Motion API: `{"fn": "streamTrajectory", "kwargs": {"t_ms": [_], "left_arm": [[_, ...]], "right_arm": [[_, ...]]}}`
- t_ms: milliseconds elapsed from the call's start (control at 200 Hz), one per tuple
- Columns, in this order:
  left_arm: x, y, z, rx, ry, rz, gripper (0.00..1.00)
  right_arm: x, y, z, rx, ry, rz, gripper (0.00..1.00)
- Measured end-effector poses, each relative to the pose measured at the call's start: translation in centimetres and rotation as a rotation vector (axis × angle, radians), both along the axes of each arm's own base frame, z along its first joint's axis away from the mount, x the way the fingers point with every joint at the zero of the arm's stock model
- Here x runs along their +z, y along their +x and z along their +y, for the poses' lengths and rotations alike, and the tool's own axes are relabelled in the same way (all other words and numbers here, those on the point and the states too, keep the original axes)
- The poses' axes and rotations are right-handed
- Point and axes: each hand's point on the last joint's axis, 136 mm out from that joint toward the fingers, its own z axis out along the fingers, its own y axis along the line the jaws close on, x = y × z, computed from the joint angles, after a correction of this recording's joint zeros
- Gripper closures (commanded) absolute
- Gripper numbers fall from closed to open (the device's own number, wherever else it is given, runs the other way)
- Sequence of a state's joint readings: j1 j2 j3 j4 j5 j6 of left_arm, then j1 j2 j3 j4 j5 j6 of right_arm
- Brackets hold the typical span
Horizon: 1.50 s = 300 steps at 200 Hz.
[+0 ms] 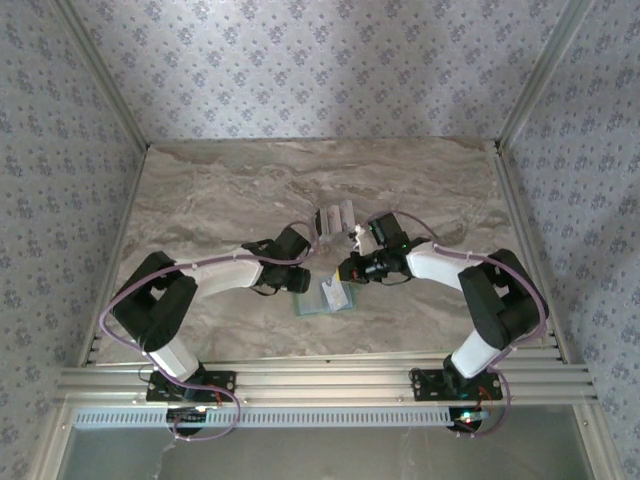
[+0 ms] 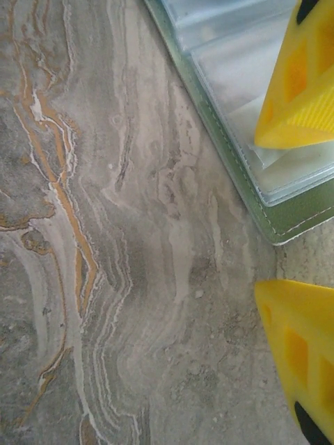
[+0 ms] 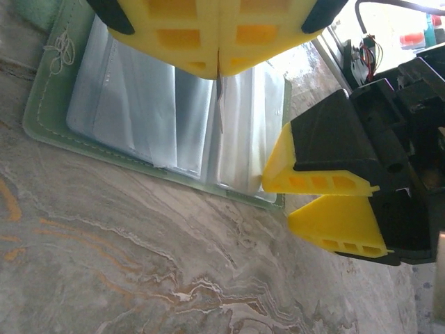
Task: Put the credit cards into the card holder
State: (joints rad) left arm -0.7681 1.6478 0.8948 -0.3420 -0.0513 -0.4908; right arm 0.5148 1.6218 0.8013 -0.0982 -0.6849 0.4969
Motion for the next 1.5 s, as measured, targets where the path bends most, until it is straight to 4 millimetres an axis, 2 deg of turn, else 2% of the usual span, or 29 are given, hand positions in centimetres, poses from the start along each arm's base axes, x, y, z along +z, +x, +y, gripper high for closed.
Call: {"fn": "streamTrajectory", "kwargs": {"t_ms": [250, 495, 645, 884, 1199, 1499], "left_arm": [[-0.1, 0.0, 0.0, -0.005, 0.006, -0.002, 0.60], [-0.1, 0.0, -0.1, -0.008, 0.004, -0.002, 0.65], [-0.2, 0.1, -0.1, -0.010, 0.003, 0.000, 0.68], [-0.2, 0.1, -0.1, -0.009, 0.003, 0.000, 0.69], [-0.2, 0.1, -0.1, -0.010, 0.003, 0.001, 0.69], [-0.2, 0.0, -0.2, -0.011, 0.000, 0.003, 0.66]], "right_arm": [[-0.5, 0.0, 0.3, 0.013, 0.026, 0.021, 1.00], [0.1, 0.5, 0.6, 0.017, 0.062, 0.003, 1.00], [-0.4, 0.5, 0.6, 0.019, 0.062, 0.017, 1.00], [-2.0, 0.1, 0.6, 0.025, 0.051, 0.065, 1.00], [-2.0, 0.1, 1.3, 0.040, 0.066, 0.074, 1.00], [-1.4, 1.0, 3.5, 0.080, 0.075, 0.057, 1.00]]}}
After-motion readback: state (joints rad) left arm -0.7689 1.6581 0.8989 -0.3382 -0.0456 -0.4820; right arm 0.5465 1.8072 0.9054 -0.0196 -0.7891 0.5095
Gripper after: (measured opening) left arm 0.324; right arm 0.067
